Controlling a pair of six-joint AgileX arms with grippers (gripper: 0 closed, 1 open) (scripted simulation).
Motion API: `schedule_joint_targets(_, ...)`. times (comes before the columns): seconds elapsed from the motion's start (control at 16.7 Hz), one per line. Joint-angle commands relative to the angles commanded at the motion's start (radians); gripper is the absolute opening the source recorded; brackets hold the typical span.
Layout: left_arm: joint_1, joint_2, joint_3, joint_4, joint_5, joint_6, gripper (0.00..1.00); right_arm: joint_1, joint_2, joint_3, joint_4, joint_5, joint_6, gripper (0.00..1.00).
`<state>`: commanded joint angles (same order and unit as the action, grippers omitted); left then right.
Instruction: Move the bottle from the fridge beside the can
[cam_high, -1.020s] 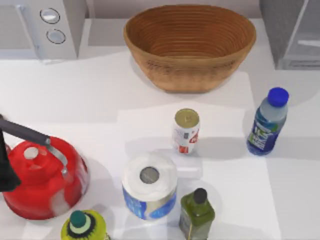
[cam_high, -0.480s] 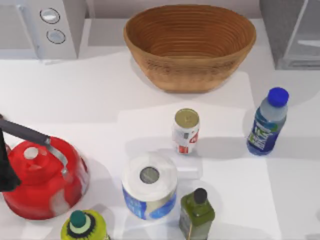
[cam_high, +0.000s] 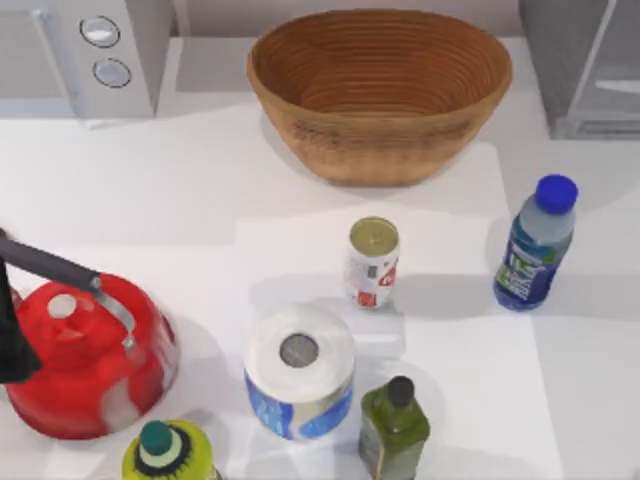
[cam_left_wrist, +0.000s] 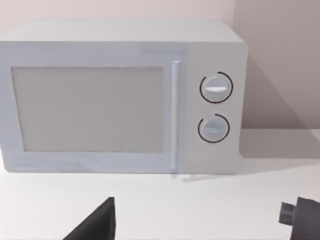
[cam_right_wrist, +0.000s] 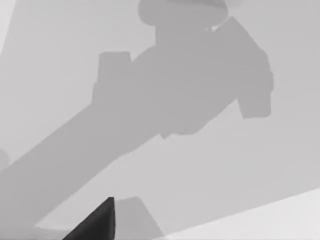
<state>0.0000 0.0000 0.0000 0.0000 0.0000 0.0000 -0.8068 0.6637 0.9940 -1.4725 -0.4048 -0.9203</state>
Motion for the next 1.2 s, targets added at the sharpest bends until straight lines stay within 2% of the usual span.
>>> schedule_joint_targets(0.42, 0.0, 0.0, 0.0, 0.0, 0.0, 0.0, 1.0, -0.567, 0.651, 0.195, -0.01, -0.29, -0.634, 1.0)
schedule_joint_targets(0.66, 0.0, 0.0, 0.0, 0.0, 0.0, 0.0, 1.0, -0.82, 0.947, 0.281, -0.011, -0.427, -0.921, 1.0)
schedule_joint_targets(0.9, 0.0, 0.0, 0.0, 0.0, 0.0, 0.0, 1.0, -0.975, 1.126, 0.331, -0.011, -0.514, -1.097, 1.0)
schedule_joint_targets(1.2, 0.0, 0.0, 0.0, 0.0, 0.0, 0.0, 1.0, -1.003, 1.158, 0.34, -0.011, -0.531, -1.13, 1.0)
